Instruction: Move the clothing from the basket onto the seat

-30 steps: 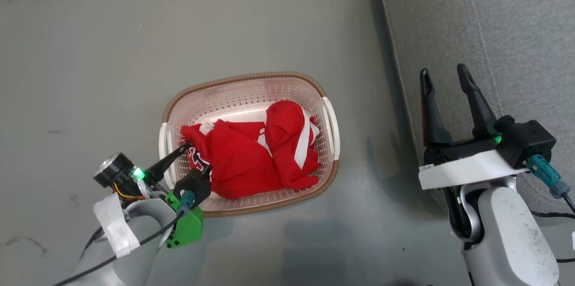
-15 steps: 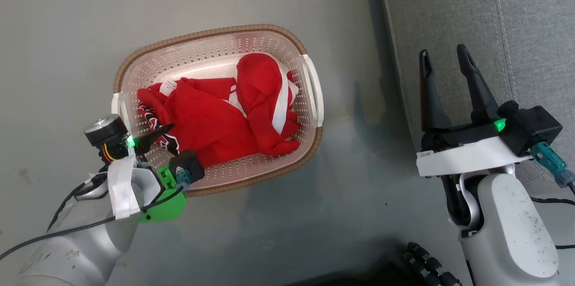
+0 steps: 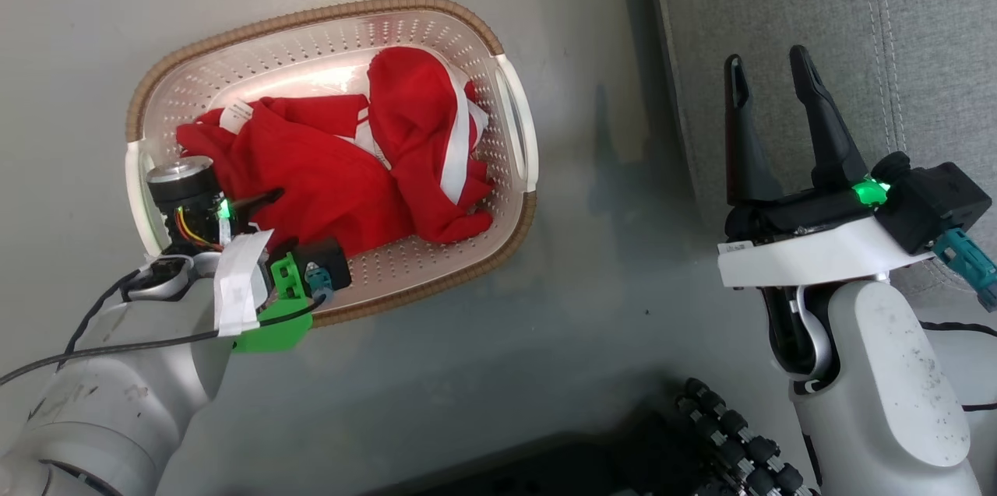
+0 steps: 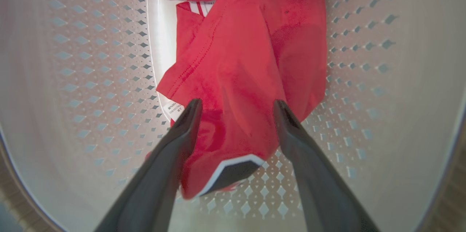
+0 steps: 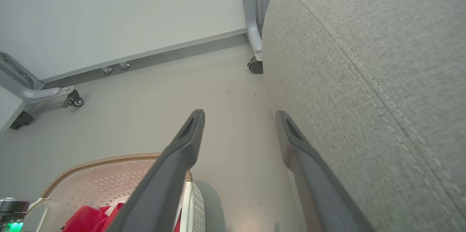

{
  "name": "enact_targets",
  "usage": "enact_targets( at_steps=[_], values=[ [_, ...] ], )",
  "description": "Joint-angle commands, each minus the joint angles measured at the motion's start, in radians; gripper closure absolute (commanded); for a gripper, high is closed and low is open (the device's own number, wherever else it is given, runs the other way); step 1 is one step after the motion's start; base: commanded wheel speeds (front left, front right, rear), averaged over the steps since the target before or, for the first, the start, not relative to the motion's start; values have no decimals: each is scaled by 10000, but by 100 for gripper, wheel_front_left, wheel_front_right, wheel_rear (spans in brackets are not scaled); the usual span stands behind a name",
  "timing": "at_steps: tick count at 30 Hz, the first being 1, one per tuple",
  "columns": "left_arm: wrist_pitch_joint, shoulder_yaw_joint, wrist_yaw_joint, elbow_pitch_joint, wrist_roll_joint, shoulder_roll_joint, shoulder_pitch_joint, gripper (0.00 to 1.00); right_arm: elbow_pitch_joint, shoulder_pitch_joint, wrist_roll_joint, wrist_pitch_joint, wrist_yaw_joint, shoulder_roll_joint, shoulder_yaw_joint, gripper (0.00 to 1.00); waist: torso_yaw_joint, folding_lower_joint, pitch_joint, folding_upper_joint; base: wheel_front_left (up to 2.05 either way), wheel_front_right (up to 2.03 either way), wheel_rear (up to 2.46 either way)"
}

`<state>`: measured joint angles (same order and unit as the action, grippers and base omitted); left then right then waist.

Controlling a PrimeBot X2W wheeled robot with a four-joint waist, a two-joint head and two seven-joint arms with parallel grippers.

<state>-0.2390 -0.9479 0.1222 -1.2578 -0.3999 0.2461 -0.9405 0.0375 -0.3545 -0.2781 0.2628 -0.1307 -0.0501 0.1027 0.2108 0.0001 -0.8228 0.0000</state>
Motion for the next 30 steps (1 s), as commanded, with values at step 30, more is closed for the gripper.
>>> enact_targets(
  at_steps=[30],
  values=[
    [1746, -2858, 73, -315, 2814, -283, -950, 0, -16, -403, -425, 32, -1, -6, 239, 0, 591, -1, -1002, 0, 0, 0, 0]
  ],
)
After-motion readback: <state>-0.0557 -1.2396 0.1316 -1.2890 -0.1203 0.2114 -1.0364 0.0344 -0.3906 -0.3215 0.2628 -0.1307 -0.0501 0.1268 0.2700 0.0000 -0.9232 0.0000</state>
